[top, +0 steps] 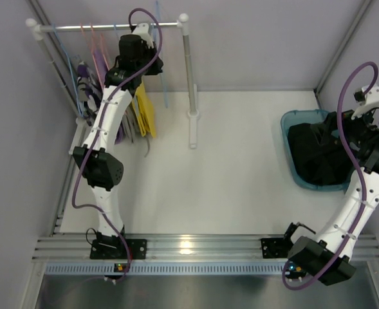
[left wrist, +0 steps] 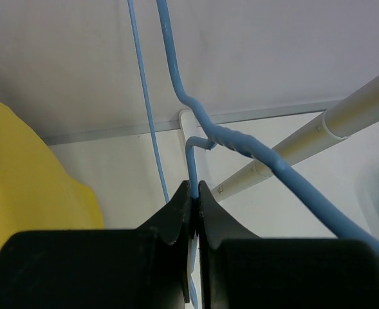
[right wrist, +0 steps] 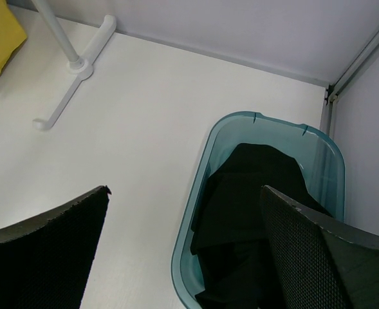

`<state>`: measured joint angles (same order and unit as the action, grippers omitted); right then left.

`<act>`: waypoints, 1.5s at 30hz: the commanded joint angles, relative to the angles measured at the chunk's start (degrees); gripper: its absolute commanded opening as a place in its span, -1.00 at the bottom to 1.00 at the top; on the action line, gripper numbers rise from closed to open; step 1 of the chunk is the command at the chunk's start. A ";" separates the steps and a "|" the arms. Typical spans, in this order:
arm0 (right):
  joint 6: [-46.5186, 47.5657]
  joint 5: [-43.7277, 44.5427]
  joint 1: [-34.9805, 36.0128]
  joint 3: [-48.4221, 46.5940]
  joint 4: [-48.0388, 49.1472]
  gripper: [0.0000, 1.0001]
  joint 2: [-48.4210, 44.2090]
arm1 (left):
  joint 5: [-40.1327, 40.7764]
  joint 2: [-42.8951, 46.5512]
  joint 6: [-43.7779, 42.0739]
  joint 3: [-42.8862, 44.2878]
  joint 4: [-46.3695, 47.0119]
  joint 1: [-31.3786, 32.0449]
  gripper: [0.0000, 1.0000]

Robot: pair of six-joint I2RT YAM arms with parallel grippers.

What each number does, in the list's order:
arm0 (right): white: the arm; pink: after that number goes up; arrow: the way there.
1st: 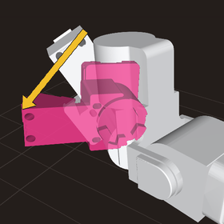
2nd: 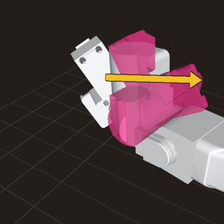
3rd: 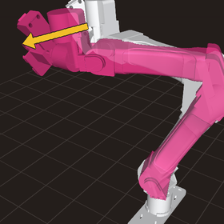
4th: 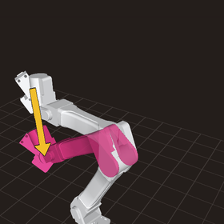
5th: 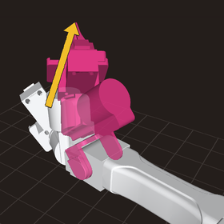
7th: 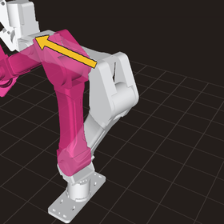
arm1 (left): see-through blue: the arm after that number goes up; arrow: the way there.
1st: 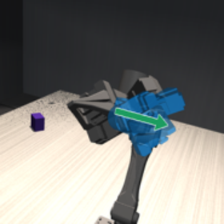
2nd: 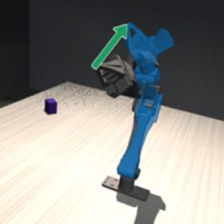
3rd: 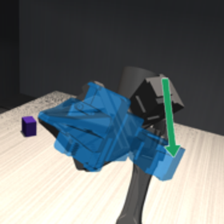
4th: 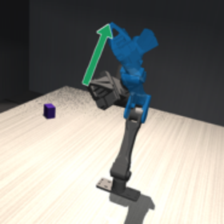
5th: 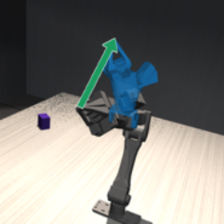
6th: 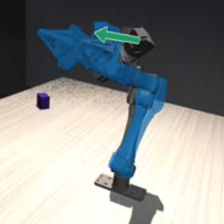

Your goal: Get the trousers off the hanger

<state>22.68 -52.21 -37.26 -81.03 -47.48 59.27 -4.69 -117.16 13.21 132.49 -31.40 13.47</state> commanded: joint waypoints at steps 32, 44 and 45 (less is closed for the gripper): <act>-28.49 14.81 40.63 17.41 40.80 0.55 -14.98 | -10.69 18.02 16.40 -9.17 -8.24 -2.14 -1.00; -34.49 30.33 77.16 -3.51 49.06 0.29 20.77 | -19.45 24.79 16.24 -14.62 -7.72 -0.20 -1.00; -36.80 29.71 77.16 -4.04 49.94 0.29 21.85 | -21.22 25.84 16.06 -15.93 -7.45 -0.20 -1.00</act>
<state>-4.21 -23.94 39.27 -81.47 -4.58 78.43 -18.81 -95.35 29.04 118.21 -41.50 13.28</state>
